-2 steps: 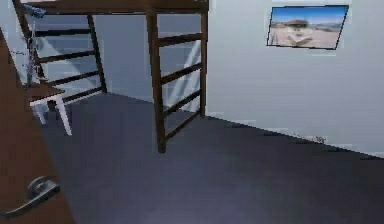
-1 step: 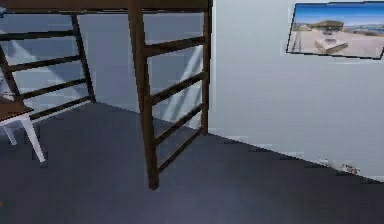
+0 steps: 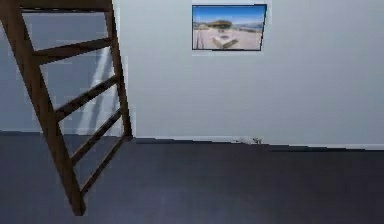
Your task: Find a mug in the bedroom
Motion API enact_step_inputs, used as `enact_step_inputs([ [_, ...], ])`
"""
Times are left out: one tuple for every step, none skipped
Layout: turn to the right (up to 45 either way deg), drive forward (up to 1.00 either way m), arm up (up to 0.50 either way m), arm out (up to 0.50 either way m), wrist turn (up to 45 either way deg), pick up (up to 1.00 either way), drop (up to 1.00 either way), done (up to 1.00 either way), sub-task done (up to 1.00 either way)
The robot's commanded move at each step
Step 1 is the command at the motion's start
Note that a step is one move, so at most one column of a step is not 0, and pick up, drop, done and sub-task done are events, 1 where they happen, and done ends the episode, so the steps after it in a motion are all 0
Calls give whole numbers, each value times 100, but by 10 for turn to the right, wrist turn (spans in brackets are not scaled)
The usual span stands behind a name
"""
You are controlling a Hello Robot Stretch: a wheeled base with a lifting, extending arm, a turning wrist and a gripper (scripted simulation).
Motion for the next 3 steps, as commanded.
enact_step_inputs([
  [0,5,0,0,0,0,0,0,0],
  [-390,0,0,0,0,0,0,0,0],
  [0,50,0,0,0,0,0,0,0],
])
